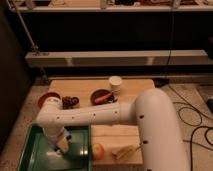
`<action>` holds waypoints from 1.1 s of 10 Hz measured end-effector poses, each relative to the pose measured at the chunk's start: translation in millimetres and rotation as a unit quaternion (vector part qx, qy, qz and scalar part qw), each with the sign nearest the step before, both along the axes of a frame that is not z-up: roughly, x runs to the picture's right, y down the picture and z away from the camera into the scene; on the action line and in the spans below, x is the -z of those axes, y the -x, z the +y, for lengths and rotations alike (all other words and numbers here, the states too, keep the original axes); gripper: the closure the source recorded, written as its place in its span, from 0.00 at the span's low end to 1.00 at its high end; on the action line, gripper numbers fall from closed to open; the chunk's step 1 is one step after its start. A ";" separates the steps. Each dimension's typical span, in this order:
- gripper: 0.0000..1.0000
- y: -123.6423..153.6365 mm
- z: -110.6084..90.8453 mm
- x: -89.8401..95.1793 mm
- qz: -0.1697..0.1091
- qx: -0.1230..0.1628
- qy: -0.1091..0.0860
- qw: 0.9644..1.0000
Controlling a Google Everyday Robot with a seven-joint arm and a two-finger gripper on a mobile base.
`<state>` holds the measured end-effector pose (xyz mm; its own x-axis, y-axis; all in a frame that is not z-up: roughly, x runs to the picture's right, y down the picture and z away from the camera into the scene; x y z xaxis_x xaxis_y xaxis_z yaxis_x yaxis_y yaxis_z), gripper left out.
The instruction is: Wipe red bowl with sponge
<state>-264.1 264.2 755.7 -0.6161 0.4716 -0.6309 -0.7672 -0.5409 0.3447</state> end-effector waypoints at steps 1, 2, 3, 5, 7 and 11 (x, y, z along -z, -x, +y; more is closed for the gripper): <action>0.20 0.1 0.0 0.1 0.000 0.000 0.000 1.000; 0.20 -0.1 -0.2 0.2 0.000 0.000 0.000 1.000; 0.20 0.2 -0.1 0.2 0.000 0.000 0.000 1.000; 0.20 0.1 -0.1 0.2 0.000 0.000 0.000 1.000; 0.20 0.5 3.1 -1.6 -0.013 0.008 -0.005 1.000; 0.20 -0.5 0.7 -13.0 -0.063 0.018 -0.035 0.997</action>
<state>-263.6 265.0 768.7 -0.5166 0.5374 -0.6666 -0.8209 -0.5321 0.2073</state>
